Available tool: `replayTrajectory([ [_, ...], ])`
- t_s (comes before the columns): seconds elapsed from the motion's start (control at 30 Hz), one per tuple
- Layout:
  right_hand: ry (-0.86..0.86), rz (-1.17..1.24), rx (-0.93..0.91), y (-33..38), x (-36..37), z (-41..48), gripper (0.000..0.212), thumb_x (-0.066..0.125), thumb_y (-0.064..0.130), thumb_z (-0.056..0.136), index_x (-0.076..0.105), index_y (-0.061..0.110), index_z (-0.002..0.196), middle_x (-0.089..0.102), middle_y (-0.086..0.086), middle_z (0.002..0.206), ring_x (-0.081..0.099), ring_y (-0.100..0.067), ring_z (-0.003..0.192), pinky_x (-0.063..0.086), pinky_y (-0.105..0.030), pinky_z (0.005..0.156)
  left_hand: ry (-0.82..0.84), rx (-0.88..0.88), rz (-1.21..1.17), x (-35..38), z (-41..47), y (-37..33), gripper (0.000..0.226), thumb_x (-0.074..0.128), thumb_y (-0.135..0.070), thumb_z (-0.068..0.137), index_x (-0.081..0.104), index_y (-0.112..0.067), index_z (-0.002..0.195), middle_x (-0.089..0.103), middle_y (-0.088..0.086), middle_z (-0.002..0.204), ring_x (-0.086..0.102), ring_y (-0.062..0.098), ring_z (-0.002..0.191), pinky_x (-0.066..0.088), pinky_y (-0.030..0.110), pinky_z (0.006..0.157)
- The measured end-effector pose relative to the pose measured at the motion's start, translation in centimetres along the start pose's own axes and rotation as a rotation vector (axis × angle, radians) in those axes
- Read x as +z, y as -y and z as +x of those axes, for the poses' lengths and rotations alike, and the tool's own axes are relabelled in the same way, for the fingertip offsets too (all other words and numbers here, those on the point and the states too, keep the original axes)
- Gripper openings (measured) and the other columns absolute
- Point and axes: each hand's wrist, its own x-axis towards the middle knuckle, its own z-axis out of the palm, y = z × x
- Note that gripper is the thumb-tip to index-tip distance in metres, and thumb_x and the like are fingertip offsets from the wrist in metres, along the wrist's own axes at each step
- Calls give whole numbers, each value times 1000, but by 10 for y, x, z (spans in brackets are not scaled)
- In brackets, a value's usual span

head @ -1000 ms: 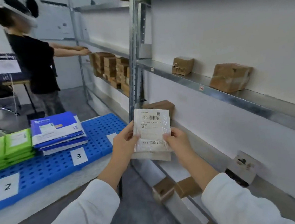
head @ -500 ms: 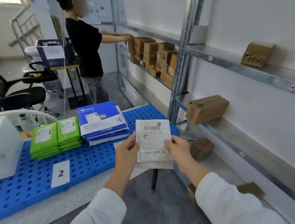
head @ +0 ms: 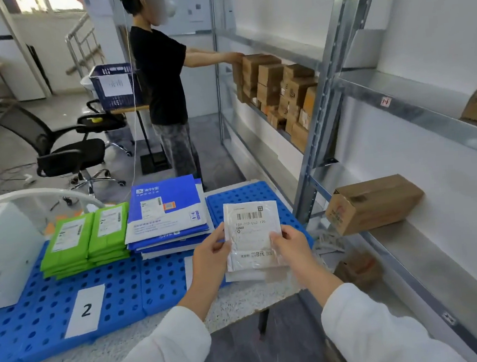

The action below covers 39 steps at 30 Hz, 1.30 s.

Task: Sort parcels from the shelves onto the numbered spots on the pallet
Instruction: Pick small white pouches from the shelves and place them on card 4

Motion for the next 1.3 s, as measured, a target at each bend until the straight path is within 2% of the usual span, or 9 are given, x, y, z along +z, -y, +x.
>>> replayTrajectory([
  [0.07, 32, -27, 0, 2, -10, 28, 13, 50, 15, 94, 60, 10, 88, 64, 0, 84, 56, -10, 69, 41, -20, 54, -12, -11, 21, 18, 18, -3, 44, 55, -4, 94, 57, -28, 131, 68, -9, 112, 65, 2, 98, 55, 16, 82],
  [0.13, 49, -45, 12, 3, -18, 52, 15, 50, 16, 94, 61, 6, 91, 65, -3, 87, 56, -12, 70, 43, -23, 56, -32, -7, 46, 32, 34, -7, 45, 55, -3, 94, 57, -28, 131, 68, -10, 113, 64, 3, 99, 51, 7, 75],
  [0.4, 140, -80, 28, -8, -36, 130, 14, 50, 13, 96, 62, 11, 105, 64, 3, 96, 59, -5, 78, 46, -20, 58, -91, -82, 32, 79, 83, 6, 46, 54, 1, 93, 55, -22, 133, 66, -13, 106, 62, -10, 84, 48, 2, 65],
  [0.57, 180, -116, 35, -10, -30, 177, 12, 51, 12, 96, 60, 17, 103, 63, 7, 94, 58, -3, 79, 44, -17, 57, -89, -144, 62, 89, 122, 19, 48, 55, -2, 93, 55, -27, 134, 68, -9, 113, 66, 2, 96, 56, 20, 83],
  [0.63, 184, -132, 50, -6, -22, 198, 12, 50, 12, 94, 61, 15, 100, 64, 6, 93, 59, -5, 79, 45, -19, 57, -86, -144, 106, 90, 142, 23, 48, 55, -4, 94, 53, -28, 136, 68, -9, 115, 66, 5, 97, 54, 17, 83],
  [0.73, 207, -150, 84, 0, -6, 230, 17, 50, 11, 91, 63, 12, 102, 66, 2, 99, 63, -13, 87, 54, -26, 68, -97, -151, 142, 90, 178, 28, 49, 54, -4, 94, 53, -29, 135, 68, -9, 115, 66, 3, 93, 52, 6, 74],
  [0.9, 245, -213, 117, 6, 14, 280, 27, 47, 5, 89, 59, 14, 111, 65, 1, 107, 62, -18, 98, 56, -32, 81, -75, -179, 150, 89, 234, 36, 46, 51, -4, 94, 58, -35, 127, 70, -13, 105, 66, 1, 87, 51, 6, 63],
  [1.07, 202, -287, 123, 6, 34, 328, 29, 46, 7, 91, 52, 16, 118, 62, 2, 112, 60, -14, 96, 48, -20, 63, -47, -237, 110, 92, 284, 54, 39, 52, -11, 95, 60, -34, 126, 67, -20, 101, 64, -1, 85, 47, 2, 58],
  [1.3, 244, -408, 156, -18, 78, 385, 33, 44, 6, 94, 46, 17, 125, 57, 1, 111, 54, -8, 85, 42, -16, 57, -82, -333, 89, 86, 342, 91, 29, 51, -16, 97, 61, -36, 115, 66, -17, 99, 64, 2, 86, 46, 5, 54],
])
